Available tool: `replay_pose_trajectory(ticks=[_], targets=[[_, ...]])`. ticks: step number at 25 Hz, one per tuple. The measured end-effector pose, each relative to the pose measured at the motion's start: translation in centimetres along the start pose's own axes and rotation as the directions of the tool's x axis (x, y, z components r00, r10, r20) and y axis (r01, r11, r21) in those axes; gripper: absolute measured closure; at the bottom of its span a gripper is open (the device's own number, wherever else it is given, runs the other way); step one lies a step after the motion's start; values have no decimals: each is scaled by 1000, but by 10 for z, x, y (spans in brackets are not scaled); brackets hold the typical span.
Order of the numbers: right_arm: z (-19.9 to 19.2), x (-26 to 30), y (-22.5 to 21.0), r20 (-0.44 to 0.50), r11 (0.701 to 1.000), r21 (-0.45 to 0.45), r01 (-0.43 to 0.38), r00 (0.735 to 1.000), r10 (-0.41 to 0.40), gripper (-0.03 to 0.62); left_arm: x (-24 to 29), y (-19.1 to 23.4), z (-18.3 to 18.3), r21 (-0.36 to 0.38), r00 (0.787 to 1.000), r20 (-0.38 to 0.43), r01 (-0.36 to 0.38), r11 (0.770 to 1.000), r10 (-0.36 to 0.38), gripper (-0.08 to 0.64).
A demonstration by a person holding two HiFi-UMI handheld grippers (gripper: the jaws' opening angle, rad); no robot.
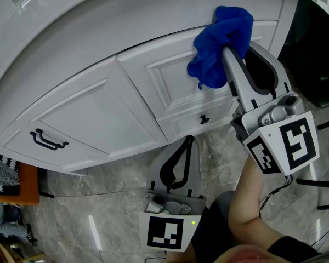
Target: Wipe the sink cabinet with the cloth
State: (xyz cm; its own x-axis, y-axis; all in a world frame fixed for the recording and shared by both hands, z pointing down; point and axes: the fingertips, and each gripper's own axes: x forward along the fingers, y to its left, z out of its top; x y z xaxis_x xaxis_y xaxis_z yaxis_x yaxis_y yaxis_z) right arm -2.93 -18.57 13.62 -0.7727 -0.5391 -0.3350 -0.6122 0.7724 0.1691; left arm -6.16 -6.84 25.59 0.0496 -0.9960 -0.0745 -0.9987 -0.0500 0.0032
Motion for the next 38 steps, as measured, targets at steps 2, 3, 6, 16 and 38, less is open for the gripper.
replay_pose_trajectory(ticks=[2,3,6,16,38], targets=[[0,-1,-2,-5,1000,-23,16,1000,-16,509,0,0,0,0,1000,0,-1,1000,1,555],[1,-1,-3,-8,999,-34,23,1000,-23,509,0,0,0,0,1000,1,-1,1000,1,555],[1,-2,-8,-15,997,-55,47,999,-48,509,0,-1,1,-2,1000,5,0,1000,0,555],[-1,-12,-35,-8,978,-115,176,984,-178,509,1,-1,0,-4,1000,3,1,1000,-1,555],[-12,-33,-87,28,892,-185,413,909,-415,509,8,1,-7,-1,1000,-11,-1,1000,1,555]])
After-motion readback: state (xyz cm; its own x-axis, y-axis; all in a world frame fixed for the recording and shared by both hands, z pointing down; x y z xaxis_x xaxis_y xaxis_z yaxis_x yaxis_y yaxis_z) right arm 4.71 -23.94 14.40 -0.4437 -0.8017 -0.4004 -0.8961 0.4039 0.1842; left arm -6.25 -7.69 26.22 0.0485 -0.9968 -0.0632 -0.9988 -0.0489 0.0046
